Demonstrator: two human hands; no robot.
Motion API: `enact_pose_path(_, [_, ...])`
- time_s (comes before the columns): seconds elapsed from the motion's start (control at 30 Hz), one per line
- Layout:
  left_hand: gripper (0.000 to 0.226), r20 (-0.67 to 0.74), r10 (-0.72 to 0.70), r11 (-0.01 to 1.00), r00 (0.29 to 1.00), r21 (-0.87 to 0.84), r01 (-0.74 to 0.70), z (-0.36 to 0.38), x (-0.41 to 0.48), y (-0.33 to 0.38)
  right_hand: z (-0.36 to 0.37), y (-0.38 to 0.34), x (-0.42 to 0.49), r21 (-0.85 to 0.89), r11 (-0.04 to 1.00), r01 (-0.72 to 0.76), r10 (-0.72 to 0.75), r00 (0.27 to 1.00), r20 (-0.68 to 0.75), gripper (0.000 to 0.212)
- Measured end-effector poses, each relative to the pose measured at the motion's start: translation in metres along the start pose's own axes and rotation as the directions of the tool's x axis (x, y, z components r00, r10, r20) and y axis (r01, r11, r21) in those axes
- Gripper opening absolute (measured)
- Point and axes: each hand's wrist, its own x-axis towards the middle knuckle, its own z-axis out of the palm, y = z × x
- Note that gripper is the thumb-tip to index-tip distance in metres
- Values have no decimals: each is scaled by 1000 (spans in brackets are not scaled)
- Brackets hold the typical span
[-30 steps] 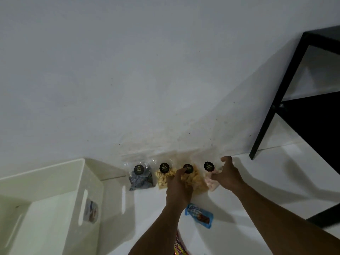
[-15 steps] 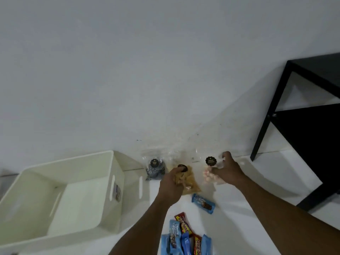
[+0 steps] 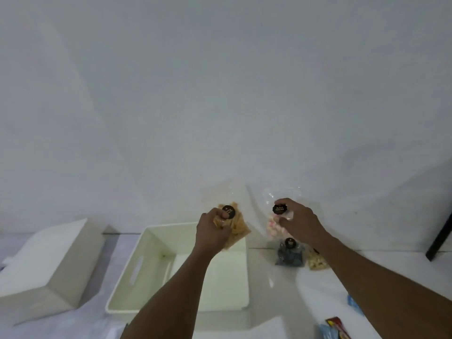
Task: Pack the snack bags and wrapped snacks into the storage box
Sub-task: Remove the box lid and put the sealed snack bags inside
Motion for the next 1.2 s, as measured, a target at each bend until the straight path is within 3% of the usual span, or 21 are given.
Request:
enact_pose_path(0.2, [26, -25, -55, 998, 998, 41, 56, -82, 21, -82, 99, -74, 16, 53, 998, 24, -27, 998, 54, 32])
enact_pose_path(0.37, [20, 25, -117, 993, 993, 39, 116, -105, 38, -147, 178, -84, 22, 24, 1000, -19, 17, 994, 106, 33])
enact_pose_path(0.57, [31, 133, -125, 991, 983, 58, 119, -74, 60, -204, 225, -52, 28, -38, 990, -134, 137, 985, 103, 33])
enact_pose_path(0.77, [23, 233, -112, 991, 966, 95, 92, -32, 81, -237, 256, -7, 36, -98, 972, -216, 228, 963, 142, 51])
enact_pose_path(0.97, [22, 190, -53, 988, 980, 152, 24, -4, 89, -259, 277, 16, 49, -119, 962, -246, 258, 961, 98, 56])
enact_pose_path(1.2, [47, 272, -92, 976, 958, 214, 33, -3, 81, -255, 281, 20, 53, -90, 962, -260, 269, 957, 108, 56])
